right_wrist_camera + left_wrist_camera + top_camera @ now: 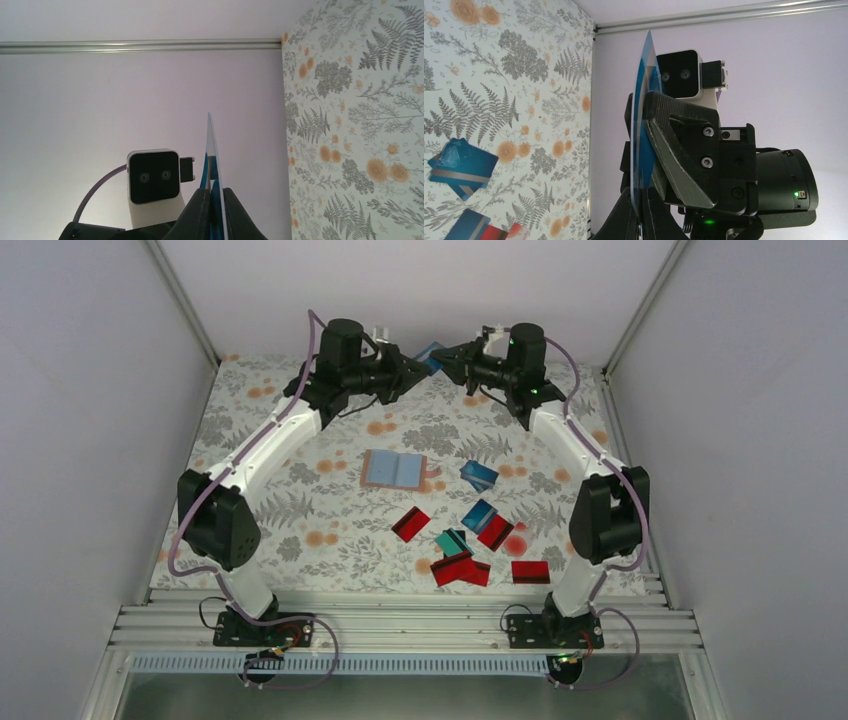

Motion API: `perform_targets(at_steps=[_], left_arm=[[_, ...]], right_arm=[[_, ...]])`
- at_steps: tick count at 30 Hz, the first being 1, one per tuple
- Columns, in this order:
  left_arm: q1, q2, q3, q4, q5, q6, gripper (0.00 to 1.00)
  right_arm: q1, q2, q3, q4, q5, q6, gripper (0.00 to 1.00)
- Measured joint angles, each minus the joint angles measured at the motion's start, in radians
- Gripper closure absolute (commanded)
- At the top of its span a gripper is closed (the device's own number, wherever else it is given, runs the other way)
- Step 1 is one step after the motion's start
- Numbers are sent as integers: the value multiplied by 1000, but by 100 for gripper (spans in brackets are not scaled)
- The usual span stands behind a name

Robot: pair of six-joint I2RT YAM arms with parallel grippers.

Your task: Put the credit cards into the card holder

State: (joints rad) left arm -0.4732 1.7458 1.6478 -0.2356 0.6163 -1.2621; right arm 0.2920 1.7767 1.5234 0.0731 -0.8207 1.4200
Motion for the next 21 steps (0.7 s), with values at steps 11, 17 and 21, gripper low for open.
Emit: perform_targets(at_steps=[11, 17, 21], left_arm=[[-1, 2, 63, -103, -21, 99, 49], [59, -47, -43, -161, 1, 200, 24], [140, -97, -114, -225, 36, 312, 24]], right_arm=[[-6, 49, 67, 18, -94, -43, 96], [-19, 107, 97, -5, -199, -140, 96], [-34, 155, 119, -63, -274, -231, 96]])
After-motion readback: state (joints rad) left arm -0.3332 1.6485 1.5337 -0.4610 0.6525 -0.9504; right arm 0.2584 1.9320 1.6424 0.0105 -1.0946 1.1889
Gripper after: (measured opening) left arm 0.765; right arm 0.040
